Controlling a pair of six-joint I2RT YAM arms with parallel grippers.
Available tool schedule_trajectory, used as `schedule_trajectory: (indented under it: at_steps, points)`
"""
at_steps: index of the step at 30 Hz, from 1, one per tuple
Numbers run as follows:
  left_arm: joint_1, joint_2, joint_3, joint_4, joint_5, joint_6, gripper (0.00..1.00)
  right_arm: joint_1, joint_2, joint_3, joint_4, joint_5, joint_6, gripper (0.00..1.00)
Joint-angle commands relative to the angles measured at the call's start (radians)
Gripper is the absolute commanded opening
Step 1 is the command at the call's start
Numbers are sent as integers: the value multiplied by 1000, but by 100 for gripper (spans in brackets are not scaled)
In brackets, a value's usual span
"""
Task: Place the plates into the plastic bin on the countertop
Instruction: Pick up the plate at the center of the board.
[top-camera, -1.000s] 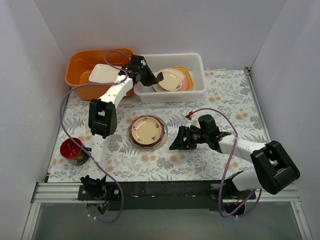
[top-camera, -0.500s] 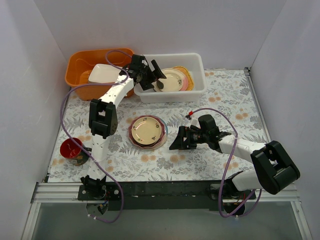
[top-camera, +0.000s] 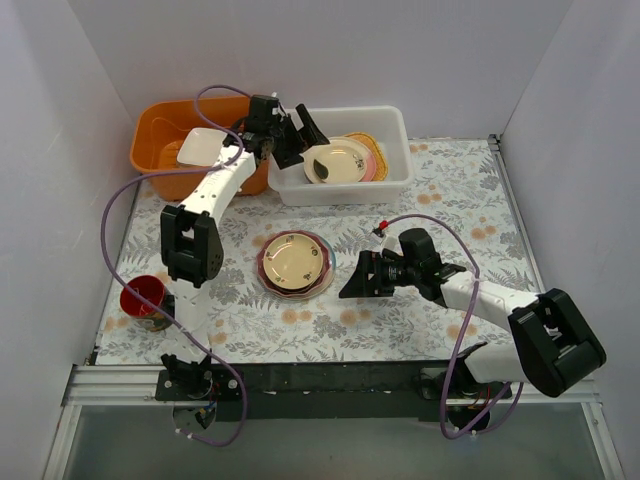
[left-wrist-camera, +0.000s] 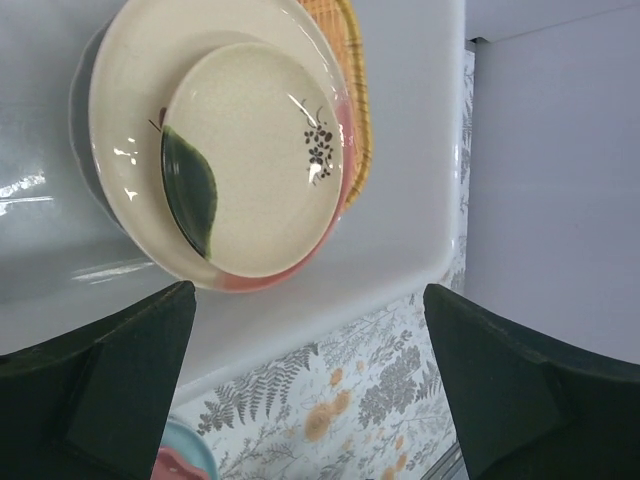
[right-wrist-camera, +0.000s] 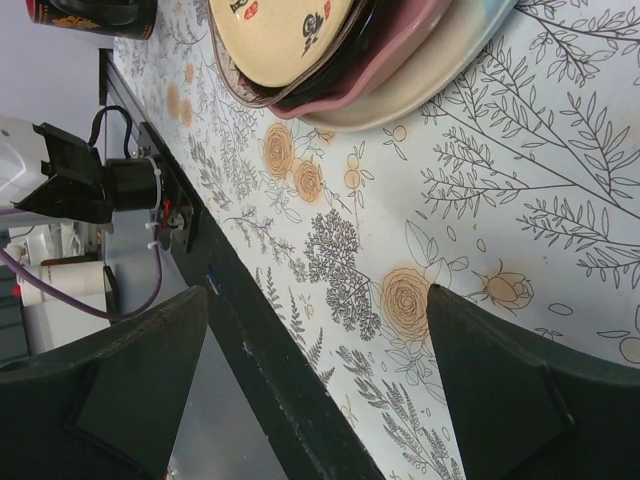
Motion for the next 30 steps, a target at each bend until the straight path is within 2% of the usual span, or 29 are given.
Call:
schedule_trajectory:
  at_steps: [1, 3, 7, 11, 15, 18, 25, 30]
  points:
    - [-2, -188, -96, -3, 34, 21, 98, 4, -40, 24, -11, 6, -12, 97]
    - [-7, -234, -152, 2, 36, 27, 98, 4, -58, 13, -6, 9, -8, 97]
    - [-10, -410, -368, 3, 22, 43, 98, 4, -76, 14, -23, 15, -11, 97]
    - [-14, -664, -667, 15, 0, 46, 98, 4, -96, -2, -11, 16, -1, 97]
    - [-17, -876, -877, 2, -38, 29, 98, 6, -101, -12, -3, 13, 6, 97]
    - [-20, -1005, -995, -21, -66, 17, 98, 6, -107, -32, 11, 9, 15, 97]
    - [-22, -1195, -1186, -106, -98, -48, 98, 6, -107, -50, 37, 0, 32, 96]
    - [-22, -1247, -1256, -153, -145, -72, 96, 6, -106, -50, 41, 3, 35, 96]
